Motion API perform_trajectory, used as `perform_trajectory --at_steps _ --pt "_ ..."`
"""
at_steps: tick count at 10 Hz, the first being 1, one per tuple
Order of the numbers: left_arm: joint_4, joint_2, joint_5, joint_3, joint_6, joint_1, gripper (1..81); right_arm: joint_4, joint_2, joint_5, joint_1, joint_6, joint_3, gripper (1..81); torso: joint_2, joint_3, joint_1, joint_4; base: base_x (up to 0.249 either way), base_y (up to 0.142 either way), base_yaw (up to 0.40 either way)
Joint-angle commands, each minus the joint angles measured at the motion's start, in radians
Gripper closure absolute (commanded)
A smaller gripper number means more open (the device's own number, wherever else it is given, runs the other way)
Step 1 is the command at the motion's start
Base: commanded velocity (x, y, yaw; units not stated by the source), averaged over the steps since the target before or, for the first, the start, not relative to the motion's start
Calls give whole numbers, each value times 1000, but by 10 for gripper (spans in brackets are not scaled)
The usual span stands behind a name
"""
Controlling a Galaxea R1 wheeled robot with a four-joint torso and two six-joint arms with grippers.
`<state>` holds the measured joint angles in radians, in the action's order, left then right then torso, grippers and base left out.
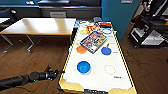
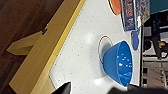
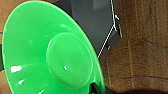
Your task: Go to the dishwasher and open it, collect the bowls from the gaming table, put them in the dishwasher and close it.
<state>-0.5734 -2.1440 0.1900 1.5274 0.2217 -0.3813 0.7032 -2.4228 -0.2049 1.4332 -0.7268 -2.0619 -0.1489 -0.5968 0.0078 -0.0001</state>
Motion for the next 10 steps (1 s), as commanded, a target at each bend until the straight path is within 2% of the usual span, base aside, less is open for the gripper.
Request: perform_trajectory --at_steps 1,3,6,8,10 --pt "-7 -7 49 30 4 123 10 19 43 44 -7 1 13 811 0 0 0 0 0 0 0" --pt "12 -59 63 66 4 156 10 19 38 44 -7 1 13 811 0 0 0 0 0 0 0" --pt "14 -129 131 141 4 247 10 19 37 44 -7 1 10 811 0 0 0 0 0 0 0" --pt "24 -183 155 209 4 255 10 19 37 44 -6 1 16 811 0 0 0 0 0 0 0" --pt "14 -243 195 290 13 264 10 19 32 44 -7 3 16 811 0 0 0 0 0 0 0"
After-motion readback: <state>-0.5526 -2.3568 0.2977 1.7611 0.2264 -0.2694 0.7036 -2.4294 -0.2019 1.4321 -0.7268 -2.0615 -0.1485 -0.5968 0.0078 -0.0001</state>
